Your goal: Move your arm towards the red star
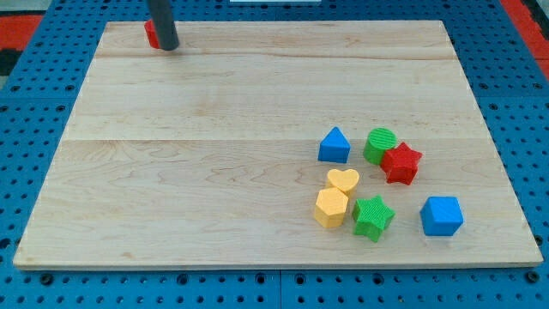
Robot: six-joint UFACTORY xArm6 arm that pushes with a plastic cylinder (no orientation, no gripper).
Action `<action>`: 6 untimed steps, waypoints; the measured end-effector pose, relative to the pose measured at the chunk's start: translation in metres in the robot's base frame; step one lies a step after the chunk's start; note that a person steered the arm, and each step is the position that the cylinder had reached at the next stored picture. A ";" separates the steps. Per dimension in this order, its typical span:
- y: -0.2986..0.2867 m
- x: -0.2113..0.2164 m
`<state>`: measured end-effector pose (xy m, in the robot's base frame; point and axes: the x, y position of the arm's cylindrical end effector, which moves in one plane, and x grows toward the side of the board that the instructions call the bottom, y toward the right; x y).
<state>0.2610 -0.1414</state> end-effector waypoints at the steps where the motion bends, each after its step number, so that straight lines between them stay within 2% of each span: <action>1: 0.095 0.024; 2: 0.196 0.054; 3: 0.286 0.101; 4: 0.333 0.146; 6: 0.352 0.227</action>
